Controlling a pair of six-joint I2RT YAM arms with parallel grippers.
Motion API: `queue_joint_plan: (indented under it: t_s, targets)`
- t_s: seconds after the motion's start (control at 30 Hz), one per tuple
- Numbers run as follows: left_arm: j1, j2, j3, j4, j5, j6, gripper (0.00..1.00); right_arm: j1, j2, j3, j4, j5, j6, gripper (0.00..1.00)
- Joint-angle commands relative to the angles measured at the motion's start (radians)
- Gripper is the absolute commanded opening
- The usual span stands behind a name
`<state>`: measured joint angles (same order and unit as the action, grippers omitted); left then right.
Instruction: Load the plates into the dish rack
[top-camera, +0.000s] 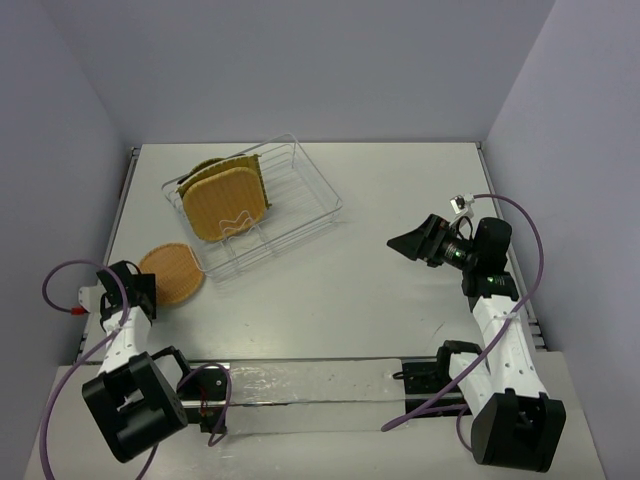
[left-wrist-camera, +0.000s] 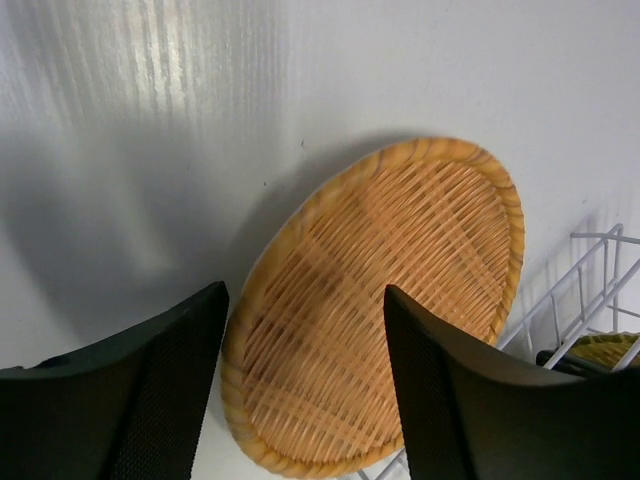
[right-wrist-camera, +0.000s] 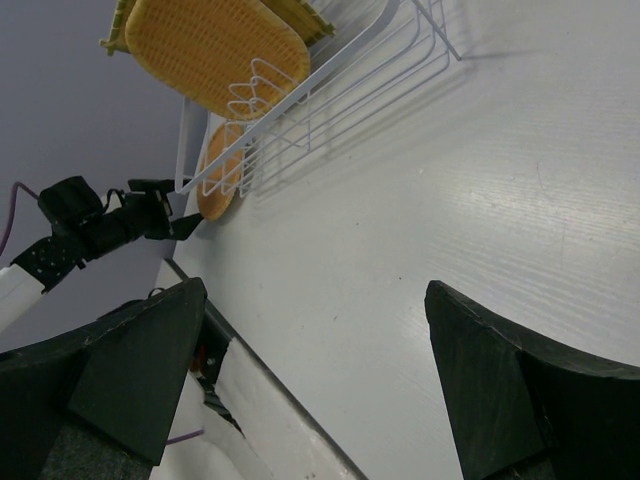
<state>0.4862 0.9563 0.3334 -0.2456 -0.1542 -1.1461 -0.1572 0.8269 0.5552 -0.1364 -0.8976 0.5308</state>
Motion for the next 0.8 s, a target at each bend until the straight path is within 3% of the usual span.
queue_joint_plan:
  t_s: [0.0, 0.2, 0.4, 0.77]
  targets:
    - [0.006, 0.014, -0.008, 0.075, 0.013, -0.003, 0.62, 0.008, -0.014, 0.020, 0.015, -0.011, 0.000, 0.97]
    - [0.005, -0.014, -0.010, 0.072, -0.008, 0.011, 0.44, 0.008, -0.020, 0.023, 0.015, -0.011, 0.001, 0.97]
    - [0.005, -0.131, 0.042, -0.016, -0.067, 0.020, 0.00, 0.007, -0.017, 0.023, 0.015, -0.011, -0.002, 0.97]
    - [0.006, -0.321, 0.146, -0.012, -0.010, 0.035, 0.00, 0.009, -0.028, 0.023, 0.015, -0.014, -0.006, 0.97]
